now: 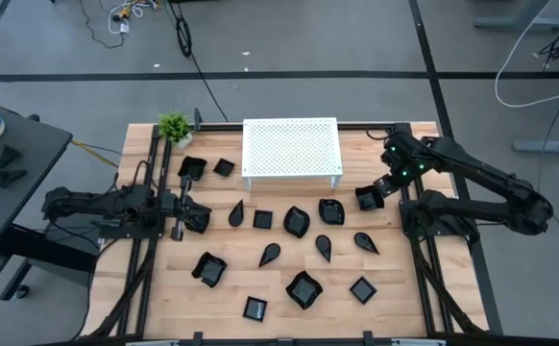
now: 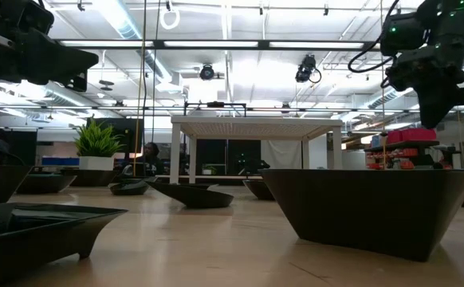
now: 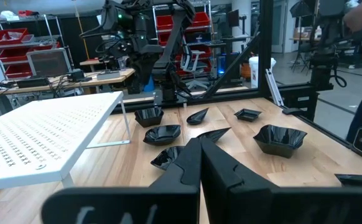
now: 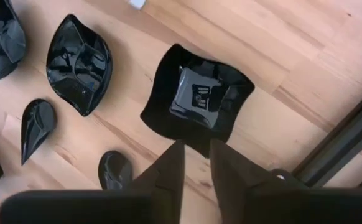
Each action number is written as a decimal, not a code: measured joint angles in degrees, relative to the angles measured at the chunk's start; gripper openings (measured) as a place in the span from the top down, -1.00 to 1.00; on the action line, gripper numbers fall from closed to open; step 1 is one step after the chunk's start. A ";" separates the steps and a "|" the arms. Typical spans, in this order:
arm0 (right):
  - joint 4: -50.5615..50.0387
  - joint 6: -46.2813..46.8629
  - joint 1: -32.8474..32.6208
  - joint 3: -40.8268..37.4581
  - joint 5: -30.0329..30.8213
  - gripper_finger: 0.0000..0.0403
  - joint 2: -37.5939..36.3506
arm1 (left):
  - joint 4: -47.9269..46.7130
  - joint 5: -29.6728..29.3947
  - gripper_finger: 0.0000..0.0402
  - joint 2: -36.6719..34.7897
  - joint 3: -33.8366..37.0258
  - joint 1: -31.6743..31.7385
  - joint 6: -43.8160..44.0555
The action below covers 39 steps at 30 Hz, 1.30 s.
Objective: Pick & Place Mini shaped plates
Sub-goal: Put the distorted square plate on the shelf
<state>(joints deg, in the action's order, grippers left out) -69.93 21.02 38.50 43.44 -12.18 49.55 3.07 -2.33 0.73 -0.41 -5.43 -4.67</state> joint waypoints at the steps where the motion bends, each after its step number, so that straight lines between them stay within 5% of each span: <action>1: 0.36 0.65 0.00 0.00 0.48 0.49 0.38 | 0.00 0.00 0.99 0.00 0.00 -0.01 0.00; 14: 2.02 1.03 0.00 -0.08 2.71 0.05 1.76 | 0.00 0.00 0.99 0.00 0.00 -0.02 0.00; 39: 12.85 10.01 0.02 -12.78 5.38 0.00 1.76 | 0.00 -0.01 0.99 0.01 -0.01 0.00 0.00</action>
<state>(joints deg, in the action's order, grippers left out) -57.09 31.03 38.52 30.66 -6.80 51.31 3.07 -2.33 0.74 -0.42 -5.43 -4.67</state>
